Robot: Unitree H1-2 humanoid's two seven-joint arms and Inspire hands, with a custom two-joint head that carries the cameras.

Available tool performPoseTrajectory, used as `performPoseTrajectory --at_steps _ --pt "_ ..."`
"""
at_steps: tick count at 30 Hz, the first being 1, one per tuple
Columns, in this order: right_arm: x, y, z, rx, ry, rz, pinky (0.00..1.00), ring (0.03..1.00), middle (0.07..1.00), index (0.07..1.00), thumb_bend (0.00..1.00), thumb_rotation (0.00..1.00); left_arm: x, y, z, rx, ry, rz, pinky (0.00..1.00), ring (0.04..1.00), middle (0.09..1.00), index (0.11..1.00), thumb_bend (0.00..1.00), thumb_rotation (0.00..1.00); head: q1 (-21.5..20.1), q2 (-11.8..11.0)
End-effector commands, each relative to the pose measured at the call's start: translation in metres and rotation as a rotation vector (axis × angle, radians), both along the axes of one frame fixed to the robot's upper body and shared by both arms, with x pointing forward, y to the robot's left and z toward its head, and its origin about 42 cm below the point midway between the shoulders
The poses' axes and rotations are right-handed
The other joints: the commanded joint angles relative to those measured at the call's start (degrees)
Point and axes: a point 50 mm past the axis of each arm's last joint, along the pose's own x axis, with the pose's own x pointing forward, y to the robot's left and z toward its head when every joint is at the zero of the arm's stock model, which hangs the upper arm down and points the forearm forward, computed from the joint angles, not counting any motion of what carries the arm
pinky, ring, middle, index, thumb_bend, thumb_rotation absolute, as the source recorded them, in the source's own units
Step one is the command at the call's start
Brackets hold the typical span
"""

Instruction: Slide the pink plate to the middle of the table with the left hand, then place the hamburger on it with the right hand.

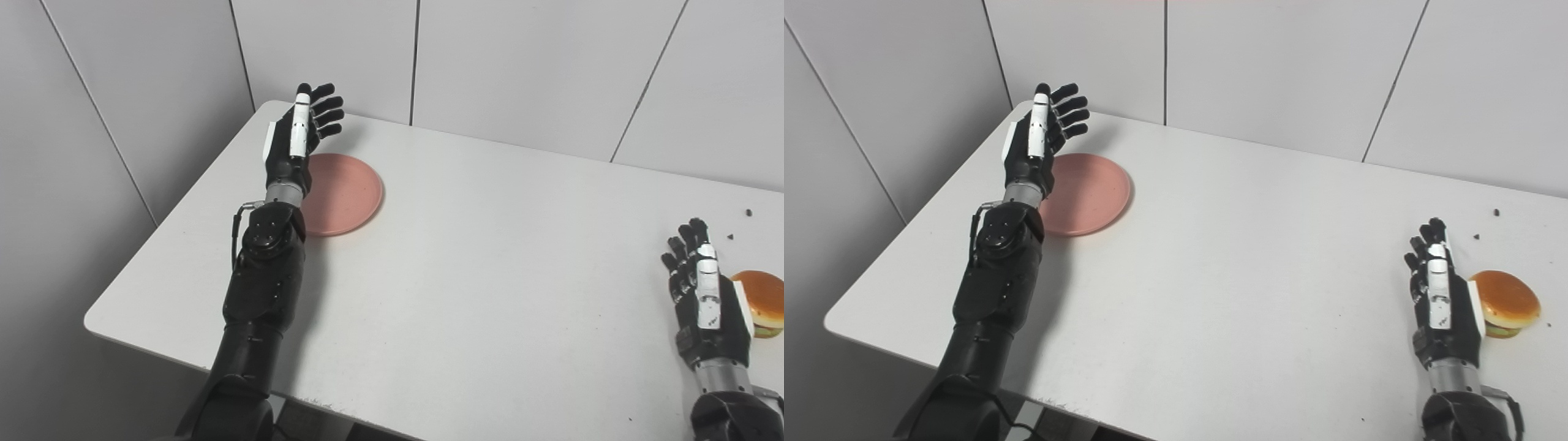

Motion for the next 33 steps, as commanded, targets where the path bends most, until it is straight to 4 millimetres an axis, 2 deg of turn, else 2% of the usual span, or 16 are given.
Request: performPoseTrajectory --at_steps 1,9,17,29,33 --pt "-0.002 0.002 -0.003 0.017 -0.017 0.001 1.00 0.998 1.000 1.000 0.57 0.91 0.013 0.010 0.032 0.024 -0.107 0.023 0.71 0.725 0.718 0.700 0.55 1.00 0.01 -0.07" --pt "-0.003 0.004 -0.002 0.010 -0.011 -0.005 1.00 0.995 1.000 1.000 0.56 0.92 0.014 0.050 0.018 -0.018 -0.068 0.111 0.71 0.724 0.712 0.692 0.55 1.00 -0.04 -0.06" --pt "-0.003 0.003 -0.002 0.021 -0.016 -0.001 1.00 0.999 1.000 1.000 0.54 0.91 0.010 0.076 0.006 -0.016 -0.030 0.158 0.73 0.736 0.725 0.710 0.54 1.00 0.03 -0.02" --pt "-0.003 0.004 -0.002 0.013 -0.015 -0.006 1.00 0.991 1.000 1.000 0.56 0.91 0.007 0.085 -0.013 -0.035 0.021 0.194 0.74 0.758 0.737 0.715 0.52 1.00 0.08 0.21" --pt "-0.003 0.003 -0.002 0.012 -0.022 -0.004 1.00 0.991 1.000 1.000 0.56 0.91 0.006 0.081 -0.021 -0.004 0.043 0.188 0.73 0.754 0.740 0.715 0.54 1.00 0.08 0.21"
